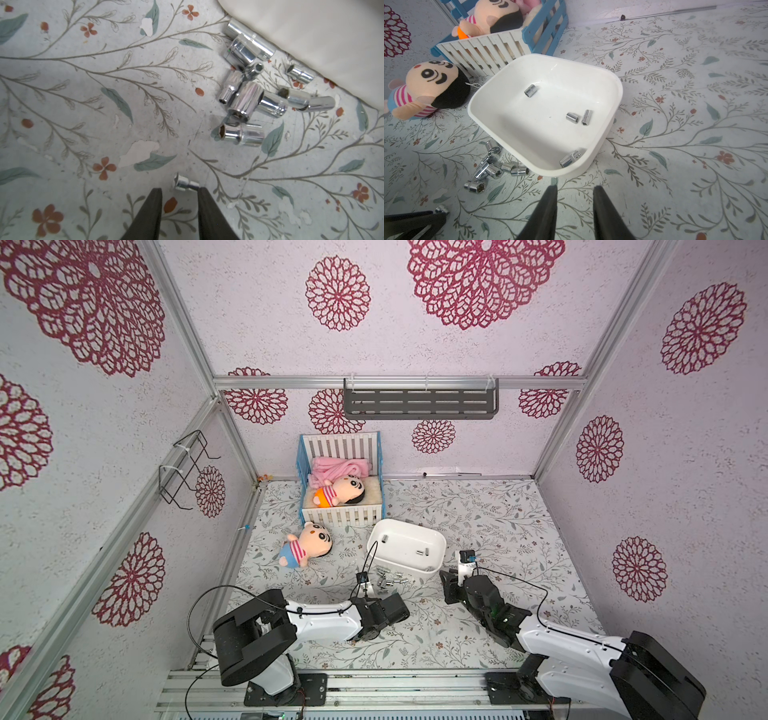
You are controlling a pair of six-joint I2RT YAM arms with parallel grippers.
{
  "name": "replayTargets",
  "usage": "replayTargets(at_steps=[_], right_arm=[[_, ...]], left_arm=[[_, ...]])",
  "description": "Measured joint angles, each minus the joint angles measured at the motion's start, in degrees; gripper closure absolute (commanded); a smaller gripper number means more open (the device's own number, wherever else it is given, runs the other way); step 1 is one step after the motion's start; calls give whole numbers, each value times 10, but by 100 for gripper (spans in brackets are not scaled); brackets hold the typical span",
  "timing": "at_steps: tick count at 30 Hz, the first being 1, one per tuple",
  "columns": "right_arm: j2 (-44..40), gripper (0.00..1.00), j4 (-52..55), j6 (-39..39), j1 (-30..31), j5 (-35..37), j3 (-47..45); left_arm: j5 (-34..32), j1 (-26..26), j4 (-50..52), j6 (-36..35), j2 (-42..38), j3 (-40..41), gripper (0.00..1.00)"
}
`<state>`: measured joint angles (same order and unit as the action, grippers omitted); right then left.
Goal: Put the screws on the desktop into the storage box
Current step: Pick up the screw from the center of the board.
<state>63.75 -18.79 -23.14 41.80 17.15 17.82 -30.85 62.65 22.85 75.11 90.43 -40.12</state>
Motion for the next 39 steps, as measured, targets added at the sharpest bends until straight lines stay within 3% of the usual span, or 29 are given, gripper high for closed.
replayTargets(at_steps=[17, 39], right_arm=[[7, 67, -1, 0, 0, 0, 7], [15, 66, 0, 0, 0, 0, 7]], left_arm=[[-17, 0, -9, -1, 11, -2, 68], [-31, 1, -12, -69, 38, -18, 67]])
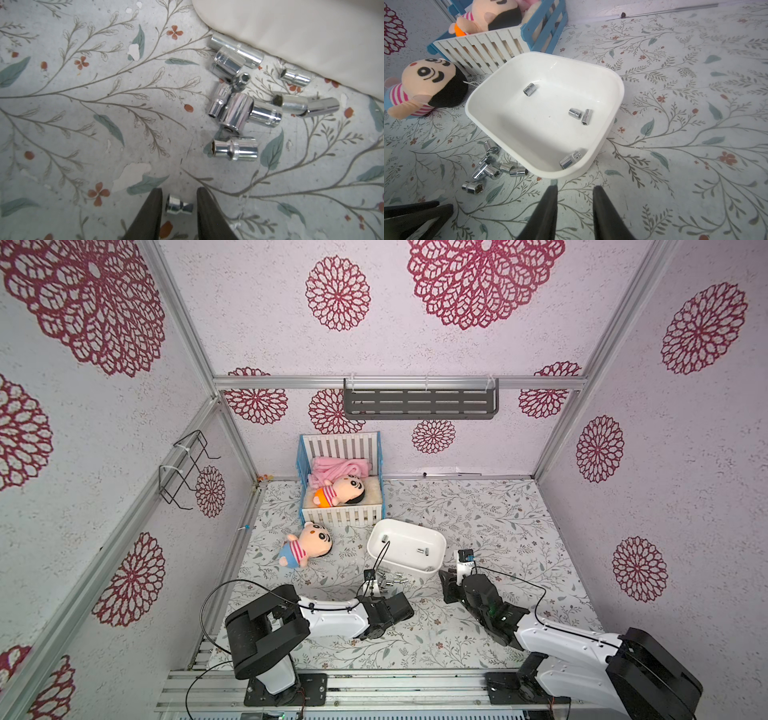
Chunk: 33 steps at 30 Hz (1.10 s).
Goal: Put the screws on the desktop into the storage box
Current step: Pick up the screw from the center of the board.
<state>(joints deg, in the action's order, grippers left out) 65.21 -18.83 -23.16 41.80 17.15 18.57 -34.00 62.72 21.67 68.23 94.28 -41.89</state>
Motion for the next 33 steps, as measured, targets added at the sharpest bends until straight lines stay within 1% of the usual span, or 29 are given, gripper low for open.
replayTargets(at_steps=[7, 9, 10, 24, 33], right_arm=[[1, 67, 0, 0, 0, 0, 0], [1, 67, 0, 0, 0, 0, 0], [1, 67, 0, 0, 0, 0, 0], [1, 67, 0, 0, 0, 0, 0], [1, 67, 0, 0, 0, 0, 0]], left_arm=[[0, 0, -4, -20, 11, -10, 69], [0, 0, -6, -23, 14, -12, 76], [0, 0, -9, -25, 14, -13, 76], [1, 0, -9, -37, 16, -16, 76], [29, 0, 18, -42, -14, -12, 77]])
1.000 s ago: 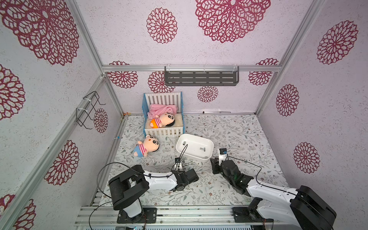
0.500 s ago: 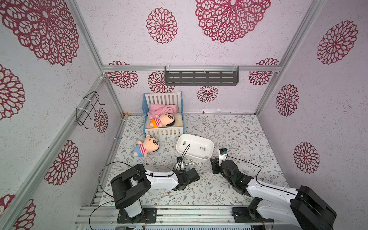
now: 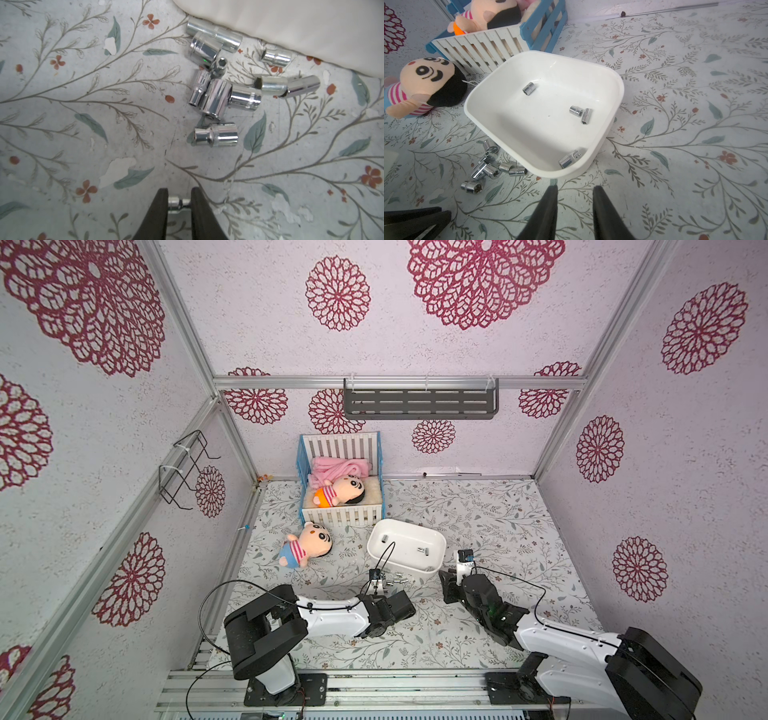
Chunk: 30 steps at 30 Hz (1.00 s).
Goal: Put the screws on the desktop into the storage box
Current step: Pick up the screw from the center of the board, then place the screw in the storage box.
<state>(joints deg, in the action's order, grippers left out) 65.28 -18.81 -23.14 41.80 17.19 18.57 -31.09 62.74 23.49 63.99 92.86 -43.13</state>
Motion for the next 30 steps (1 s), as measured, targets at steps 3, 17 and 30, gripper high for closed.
replayTargets(at_steps=[3, 17, 30], right_arm=[[0, 67, 0, 0, 0, 0, 0], [-12, 66, -10, 0, 0, 2, -3], [-31, 60, -30, 0, 0, 40, -12]], left_arm=[[0, 0, 13, -5, -17, -2, 77], [3, -53, 37, -113, -26, -193, 81], [37, -120, 38, -203, 122, -326, 84]])
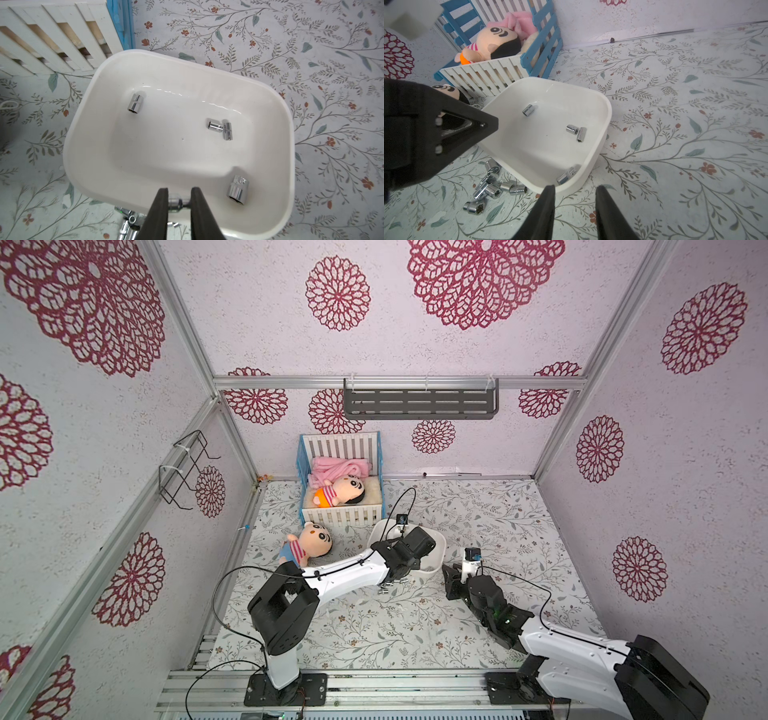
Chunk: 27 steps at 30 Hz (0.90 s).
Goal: Put the screws on the desktop into the storage box
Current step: Place the screw in the storage box.
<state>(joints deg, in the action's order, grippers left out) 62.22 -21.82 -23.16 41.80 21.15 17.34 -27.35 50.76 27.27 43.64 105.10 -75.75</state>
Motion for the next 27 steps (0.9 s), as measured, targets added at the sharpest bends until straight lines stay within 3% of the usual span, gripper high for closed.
replayTargets(at_steps=[4, 7, 11, 20, 27], right_arm=[[1, 54, 0, 0, 0, 2, 0], [1, 50, 0, 1, 0, 3, 0], [0, 45, 0, 2, 0, 1, 0], [-2, 45, 0, 5, 0, 1, 0], [-2, 45, 0, 5, 0, 1, 0]], left_arm=[[9, -19, 2, -15, 16, -12, 77], [9, -26, 2, -28, 16, -17, 56], [9, -28, 1, -37, 11, -17, 39], [-3, -12, 0, -48, -109, 69, 36], [-33, 80, 13, -27, -184, 183, 29]])
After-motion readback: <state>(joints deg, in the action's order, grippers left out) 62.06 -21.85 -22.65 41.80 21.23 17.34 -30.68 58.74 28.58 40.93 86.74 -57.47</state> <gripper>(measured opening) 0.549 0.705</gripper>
